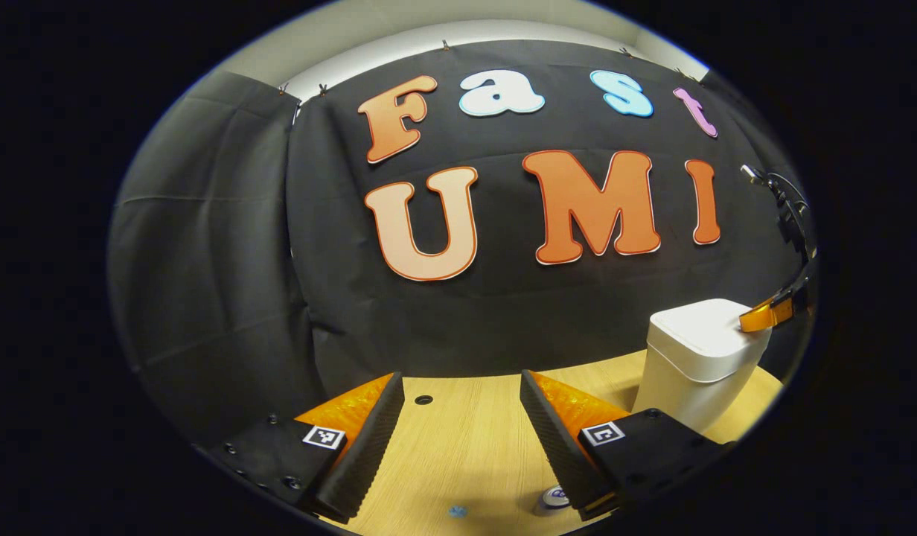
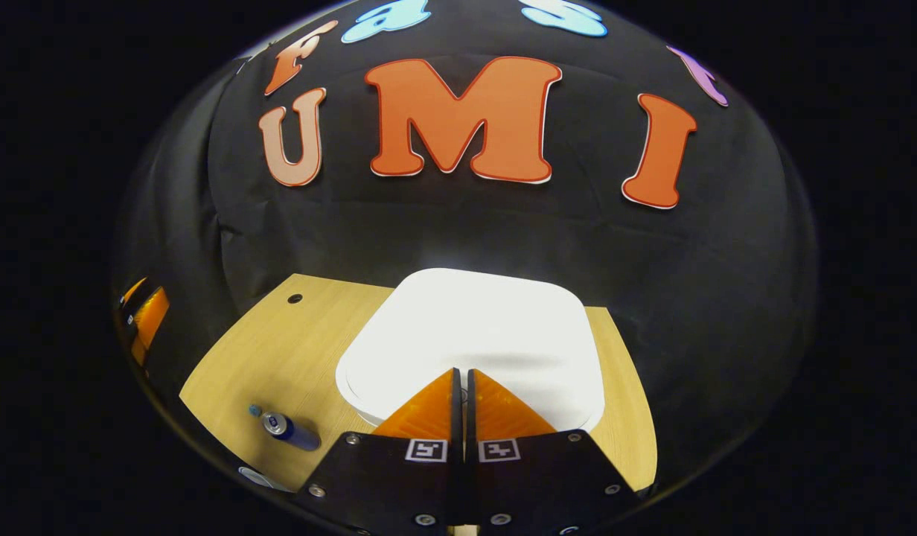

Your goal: Press the lid of the desktop garbage bin to open it, pick up the crumpled paper on the desktop and throw it into the bin, then pick up the pop can on the desktop and drop it into the bin, and finally close the garbage bin lid.

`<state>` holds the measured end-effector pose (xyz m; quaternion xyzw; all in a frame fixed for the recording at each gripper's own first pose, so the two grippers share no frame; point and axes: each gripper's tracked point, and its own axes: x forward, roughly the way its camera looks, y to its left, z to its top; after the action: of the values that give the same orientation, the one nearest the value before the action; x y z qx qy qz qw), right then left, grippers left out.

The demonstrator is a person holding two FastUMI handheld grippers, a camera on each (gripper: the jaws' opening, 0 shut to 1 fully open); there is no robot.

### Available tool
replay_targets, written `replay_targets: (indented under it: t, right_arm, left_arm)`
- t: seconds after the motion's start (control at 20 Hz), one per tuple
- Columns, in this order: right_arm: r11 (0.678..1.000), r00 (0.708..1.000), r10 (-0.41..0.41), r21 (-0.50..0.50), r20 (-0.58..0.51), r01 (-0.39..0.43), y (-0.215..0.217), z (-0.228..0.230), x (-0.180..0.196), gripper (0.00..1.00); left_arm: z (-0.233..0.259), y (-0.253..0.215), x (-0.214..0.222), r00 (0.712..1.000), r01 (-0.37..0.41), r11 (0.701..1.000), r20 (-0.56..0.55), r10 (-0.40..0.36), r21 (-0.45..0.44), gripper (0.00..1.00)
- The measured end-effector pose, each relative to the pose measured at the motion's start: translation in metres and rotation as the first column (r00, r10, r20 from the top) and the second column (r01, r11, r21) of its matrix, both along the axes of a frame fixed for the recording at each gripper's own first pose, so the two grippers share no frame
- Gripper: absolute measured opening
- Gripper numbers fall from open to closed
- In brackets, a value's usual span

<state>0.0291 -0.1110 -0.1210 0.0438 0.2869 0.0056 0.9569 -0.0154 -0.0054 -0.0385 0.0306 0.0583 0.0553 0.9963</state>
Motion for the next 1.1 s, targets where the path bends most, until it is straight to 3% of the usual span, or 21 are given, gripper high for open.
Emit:
replay_targets:
  t: [0.05, 0.45, 0.8, 1.1]
  right_arm:
    - [1.000, 1.000, 0.012, -0.023, 0.012, -0.012, 0.000, 0.002, 0.001, 0.01]
    - [0.994, 0.983, 0.019, -0.107, 0.180, 0.001, -0.003, 0.046, -0.003, 0.01]
    - [0.989, 0.921, -0.019, -0.128, 0.389, 0.075, -0.025, 0.115, 0.014, 0.01]
    - [0.995, 0.885, 0.012, -0.098, 0.466, 0.038, -0.009, 0.141, 0.012, 0.01]
  left_arm:
    - [0.001, -0.001, 0.000, 1.000, 0.000, 1.000, 0.001, 0.000, 0.001, 0.99]
    - [0.006, -0.002, 0.001, 1.000, 0.004, 1.000, 0.018, -0.004, 0.006, 0.99]
    - [0.009, -0.005, 0.002, 1.000, 0.004, 1.000, 0.027, -0.004, 0.004, 1.00]
    - [0.014, -0.005, -0.002, 0.999, -0.003, 1.000, 0.045, 0.003, 0.005, 0.99]
